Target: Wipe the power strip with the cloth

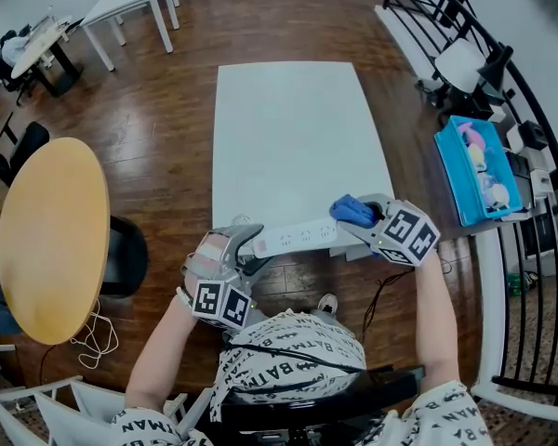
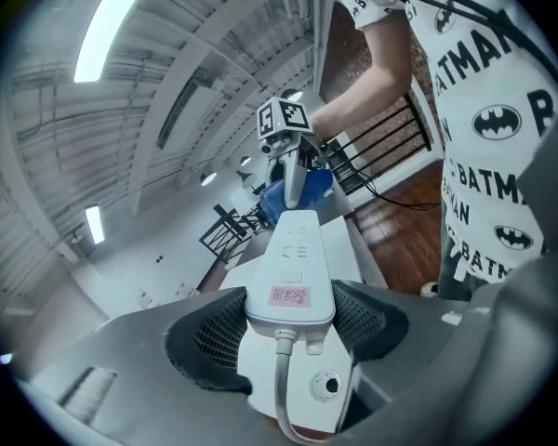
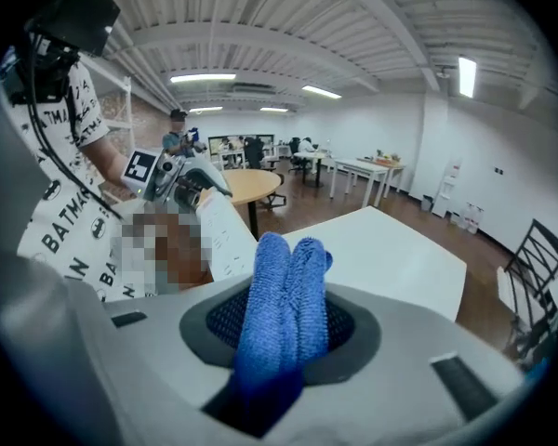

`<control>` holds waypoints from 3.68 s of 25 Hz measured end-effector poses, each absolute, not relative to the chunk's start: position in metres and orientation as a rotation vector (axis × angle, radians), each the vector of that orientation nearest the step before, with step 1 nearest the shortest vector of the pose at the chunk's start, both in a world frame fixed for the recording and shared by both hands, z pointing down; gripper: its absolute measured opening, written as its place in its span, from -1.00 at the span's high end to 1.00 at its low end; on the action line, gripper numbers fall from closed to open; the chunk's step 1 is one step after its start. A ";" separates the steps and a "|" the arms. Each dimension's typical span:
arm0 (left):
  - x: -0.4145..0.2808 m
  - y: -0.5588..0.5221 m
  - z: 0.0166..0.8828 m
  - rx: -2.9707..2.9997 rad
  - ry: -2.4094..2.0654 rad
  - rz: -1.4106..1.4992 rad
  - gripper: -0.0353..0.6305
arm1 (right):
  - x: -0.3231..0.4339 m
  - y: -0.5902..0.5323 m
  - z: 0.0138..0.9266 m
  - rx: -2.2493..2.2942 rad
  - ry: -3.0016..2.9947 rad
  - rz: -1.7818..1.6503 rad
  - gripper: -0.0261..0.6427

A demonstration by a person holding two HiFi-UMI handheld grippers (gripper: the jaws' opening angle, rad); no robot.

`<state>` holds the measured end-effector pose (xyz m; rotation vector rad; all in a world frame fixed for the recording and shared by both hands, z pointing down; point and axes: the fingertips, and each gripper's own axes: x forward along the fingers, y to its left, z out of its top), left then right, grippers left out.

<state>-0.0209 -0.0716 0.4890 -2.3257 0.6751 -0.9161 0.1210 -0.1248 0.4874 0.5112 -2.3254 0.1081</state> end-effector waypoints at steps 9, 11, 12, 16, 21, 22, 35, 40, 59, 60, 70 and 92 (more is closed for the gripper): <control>-0.002 -0.052 0.503 -2.167 0.402 -0.991 0.04 | 0.106 -0.081 0.505 0.074 -2.118 -0.082 0.53; 0.004 -0.047 0.504 -2.156 0.372 -0.989 0.04 | 0.092 -0.073 0.500 0.025 -2.138 -0.096 0.52; 0.006 -0.045 0.504 -2.156 0.361 -0.987 0.04 | 0.083 -0.070 0.497 0.007 -2.151 -0.105 0.52; 0.016 -0.038 0.503 -2.167 0.323 -0.974 0.04 | 0.045 -0.062 0.483 -0.049 -2.204 -0.148 0.52; 0.022 -0.038 0.504 -2.201 0.324 -0.965 0.04 | 0.013 -0.061 0.474 -0.083 -2.233 -0.196 0.53; 0.021 -0.040 0.505 -2.205 0.332 -0.969 0.04 | 0.012 -0.063 0.475 -0.084 -2.227 -0.202 0.53; 0.000 -0.065 0.497 -2.258 0.440 -0.947 0.03 | 0.071 -0.098 0.491 0.030 -2.155 -0.116 0.52; -0.008 -0.071 0.496 -2.283 0.478 -0.934 0.03 | 0.099 -0.114 0.499 0.125 -2.174 -0.087 0.52; -0.015 -0.137 0.496 -2.521 0.837 -0.816 0.03 | 0.135 -0.174 0.494 0.785 -2.330 0.042 0.52; -0.015 -0.140 0.497 -2.525 0.858 -0.819 0.03 | 0.134 -0.175 0.496 0.820 -2.318 0.044 0.52; -0.016 -0.163 0.505 -2.612 1.021 -0.788 0.03 | 0.131 -0.185 0.513 1.067 -2.265 0.175 0.52; -0.019 -0.185 0.629 -2.930 0.864 -0.850 0.04 | 0.062 -0.156 0.580 1.011 -2.322 0.548 0.52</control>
